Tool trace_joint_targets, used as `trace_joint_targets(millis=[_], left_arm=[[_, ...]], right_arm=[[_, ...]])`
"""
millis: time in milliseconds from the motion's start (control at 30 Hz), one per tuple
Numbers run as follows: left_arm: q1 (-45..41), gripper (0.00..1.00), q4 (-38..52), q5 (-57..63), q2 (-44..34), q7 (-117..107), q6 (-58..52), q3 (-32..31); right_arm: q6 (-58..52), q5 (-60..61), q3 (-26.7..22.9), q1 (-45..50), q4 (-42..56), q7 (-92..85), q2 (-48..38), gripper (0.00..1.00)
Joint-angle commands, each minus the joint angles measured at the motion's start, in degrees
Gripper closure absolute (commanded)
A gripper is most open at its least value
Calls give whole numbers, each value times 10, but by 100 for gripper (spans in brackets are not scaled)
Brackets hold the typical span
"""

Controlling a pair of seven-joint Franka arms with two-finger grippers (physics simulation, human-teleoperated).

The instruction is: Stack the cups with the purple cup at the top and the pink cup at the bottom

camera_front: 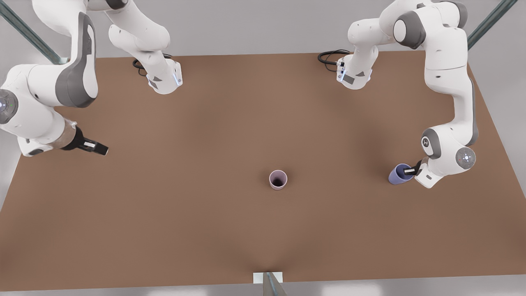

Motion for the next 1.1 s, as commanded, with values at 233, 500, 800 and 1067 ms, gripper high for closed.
trace_joint_targets(millis=[233,500,800,1067], left_arm=[[-122,79,181,2,-10,-296,-199,-78],[-319,79,396,-6,101,-503,-335,-78],[-352,79,400,-38,110,-546,-224,-85],[-361,79,404,-54,132,-566,-167,-91]], right_arm=[[-12,-1,3,-2,9,-289,3,0],[-18,21,2,-4,7,-189,4,0],[-20,22,0,-10,6,-194,6,0],[-20,22,-1,-11,6,-197,6,0]])
